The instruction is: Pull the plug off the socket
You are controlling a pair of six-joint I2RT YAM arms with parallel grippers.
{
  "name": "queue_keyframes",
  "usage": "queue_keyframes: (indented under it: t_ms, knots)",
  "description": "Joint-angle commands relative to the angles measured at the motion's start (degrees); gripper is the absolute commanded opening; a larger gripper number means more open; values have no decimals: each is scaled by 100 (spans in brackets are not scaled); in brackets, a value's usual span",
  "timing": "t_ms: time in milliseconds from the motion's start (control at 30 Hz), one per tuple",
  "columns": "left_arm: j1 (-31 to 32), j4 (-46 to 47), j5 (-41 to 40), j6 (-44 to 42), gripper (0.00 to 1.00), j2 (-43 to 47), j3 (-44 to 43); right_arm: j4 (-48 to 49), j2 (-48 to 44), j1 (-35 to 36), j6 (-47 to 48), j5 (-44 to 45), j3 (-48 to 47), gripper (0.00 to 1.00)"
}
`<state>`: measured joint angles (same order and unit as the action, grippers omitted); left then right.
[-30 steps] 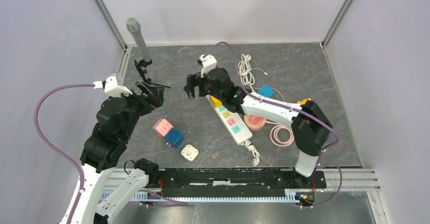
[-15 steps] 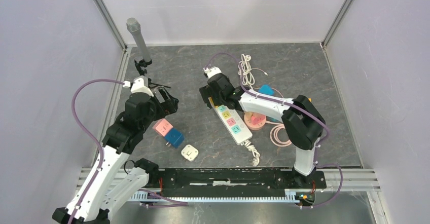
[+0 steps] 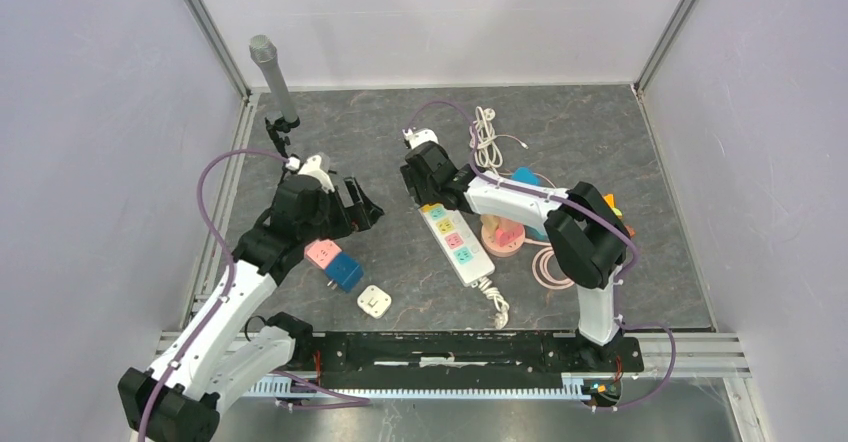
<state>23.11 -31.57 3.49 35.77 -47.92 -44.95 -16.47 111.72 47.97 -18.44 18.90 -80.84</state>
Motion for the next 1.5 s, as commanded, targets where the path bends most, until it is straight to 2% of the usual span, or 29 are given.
queue_keyframes:
  t_ms: [0,100,233,333,400,500,567,700,800,1000,1133,1367,1467]
  knots:
    - [-10,872,517,383,97,-122,383,380,84,23,-664,298,-350,53]
    - [-14,1283,676,595,96,-347,631,183,289,40,-1002,576,-638,48]
    - [-11,1878,919,850,93,-744,893,124,327,30,-1254,853,-722,49]
    - [9,2384,1269,1092,85,-1154,1033,138,323,30,-1281,828,-723,50]
    - [96,2498,1443,1096,82,-1467,957,136,319,34,-1255,745,-693,56]
    - [287,2523,1449,1029,78,-1894,822,262,191,34,-1204,637,-443,72]
    - [367,2675,1475,1082,77,-2133,813,428,52,16,-1165,538,-213,76]
    - [499,3203,1539,1398,72,-2595,910,501,-95,-24,-957,307,-29,76]
    - [600,3702,1581,1695,69,-2945,924,527,-132,-33,-768,163,75,70]
    - [852,4150,1454,1995,64,-3611,742,706,-224,-42,-675,173,318,51]
    - [1170,4150,1023,2020,60,-3872,660,810,-271,-41,-675,187,399,36]
    - [1465,4678,288,2474,52,-4276,867,988,-355,-42,-797,93,568,22]
    - [1477,4888,232,2620,49,-4493,945,996,-395,-41,-853,58,602,13]
